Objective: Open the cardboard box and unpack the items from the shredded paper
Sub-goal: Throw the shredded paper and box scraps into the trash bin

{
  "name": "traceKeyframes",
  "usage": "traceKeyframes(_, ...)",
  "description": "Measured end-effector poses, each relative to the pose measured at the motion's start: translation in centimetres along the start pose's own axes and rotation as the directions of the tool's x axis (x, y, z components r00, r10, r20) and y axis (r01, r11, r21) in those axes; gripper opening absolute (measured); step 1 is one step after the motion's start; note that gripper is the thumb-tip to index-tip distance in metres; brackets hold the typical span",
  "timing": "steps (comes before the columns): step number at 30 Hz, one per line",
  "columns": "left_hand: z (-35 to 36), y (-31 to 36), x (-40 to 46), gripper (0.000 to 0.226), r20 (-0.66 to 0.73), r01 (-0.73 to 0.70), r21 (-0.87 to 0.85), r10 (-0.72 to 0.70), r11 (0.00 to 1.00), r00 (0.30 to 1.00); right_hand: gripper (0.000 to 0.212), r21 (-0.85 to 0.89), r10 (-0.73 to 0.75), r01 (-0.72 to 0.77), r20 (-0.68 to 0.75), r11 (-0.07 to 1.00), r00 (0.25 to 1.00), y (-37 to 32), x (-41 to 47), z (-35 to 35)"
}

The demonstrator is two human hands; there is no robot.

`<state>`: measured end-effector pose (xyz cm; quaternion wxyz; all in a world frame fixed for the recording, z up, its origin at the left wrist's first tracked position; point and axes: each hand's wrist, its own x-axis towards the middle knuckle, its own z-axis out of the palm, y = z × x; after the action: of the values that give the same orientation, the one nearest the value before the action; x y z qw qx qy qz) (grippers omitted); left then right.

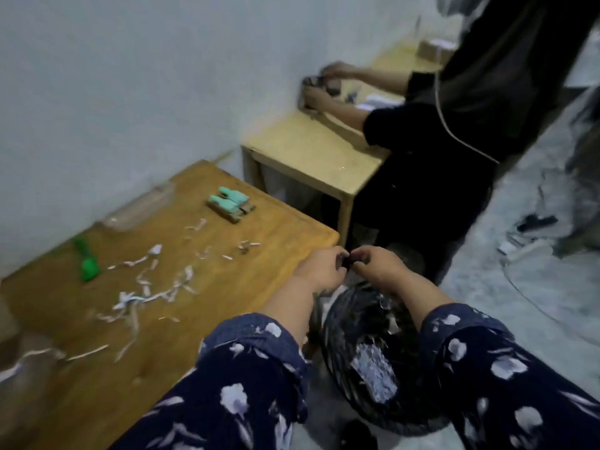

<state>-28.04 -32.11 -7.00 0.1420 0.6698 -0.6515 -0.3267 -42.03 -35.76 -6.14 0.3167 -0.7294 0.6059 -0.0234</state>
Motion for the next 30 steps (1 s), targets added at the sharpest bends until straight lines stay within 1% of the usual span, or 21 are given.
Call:
traceKeyframes(3, -4.4, -3.2, -3.8, 0.038, -0.120, 0.088, 0.006, -0.087, 0.996, 0.989, 0.036, -0.034, -0.094, 0.096, 0.045, 0.995, 0.995, -6.0, -0.7, 1.1)
traceKeyframes(6, -7.7, -7.0, -7.6, 0.037, -0.233, 0.188, -0.003, -0.183, 0.982, 0.955, 0.037, -0.048, -0.182, 0.189, 0.128, 0.981, 0.975, -11.0, -1.5, 3.2)
traceKeyframes(9, -9.8, -11.0, -11.0, 0.035, -0.322, 0.295, -0.029, -0.288, 0.955, 0.902, 0.036, -0.044, -0.250, 0.262, 0.179, 0.964, 0.952, -14.7, -1.8, 5.5)
traceKeyframes(13, -10.7, -15.6, -14.9, 0.032, -0.429, 0.420, -0.065, -0.406, 0.905, 0.807, 0.040, -0.126, -0.309, 0.338, 0.204, 0.933, 0.929, -17.4, -0.1, 7.9)
traceKeyframes(15, -10.3, -17.1, -16.7, 0.035, -0.480, 0.476, -0.084, -0.454, 0.875, 0.750, 0.046, -0.168, -0.326, 0.360, 0.201, 0.918, 0.924, -17.6, 0.7, 8.8)
traceKeyframes(19, -7.9, -19.3, -19.8, 0.047, -0.573, 0.626, -0.104, -0.561, 0.773, 0.598, 0.056, -0.311, -0.355, 0.406, 0.209, 0.860, 0.911, -16.5, 2.2, 10.8)
traceKeyframes(22, -6.1, -20.3, -21.1, 0.052, -0.569, 0.705, -0.179, -0.657, 0.686, 0.495, 0.059, -0.371, -0.396, 0.460, 0.238, 0.807, 0.887, -16.3, 3.5, 12.5)
traceKeyframes(25, -4.7, -20.9, -21.2, 0.058, -0.527, 0.782, -0.240, -0.754, 0.575, 0.392, 0.062, -0.426, -0.493, 0.558, 0.262, 0.712, 0.829, -17.1, 4.4, 14.4)
traceKeyframes(26, -4.3, -21.0, -21.0, 0.060, -0.521, 0.799, -0.241, -0.768, 0.550, 0.372, 0.063, -0.445, -0.532, 0.595, 0.271, 0.670, 0.802, -17.5, 4.7, 15.1)
traceKeyframes(28, -3.9, -20.9, -20.4, 0.061, -0.530, 0.808, -0.220, -0.762, 0.547, 0.372, 0.062, -0.455, -0.608, 0.670, 0.299, 0.587, 0.736, -18.5, 5.0, 16.4)
traceKeyframes(30, -4.0, -20.8, -19.3, 0.059, -0.554, 0.776, -0.195, -0.720, 0.600, 0.417, 0.060, -0.432, -0.659, 0.733, 0.339, 0.526, 0.672, -20.0, 5.1, 17.5)
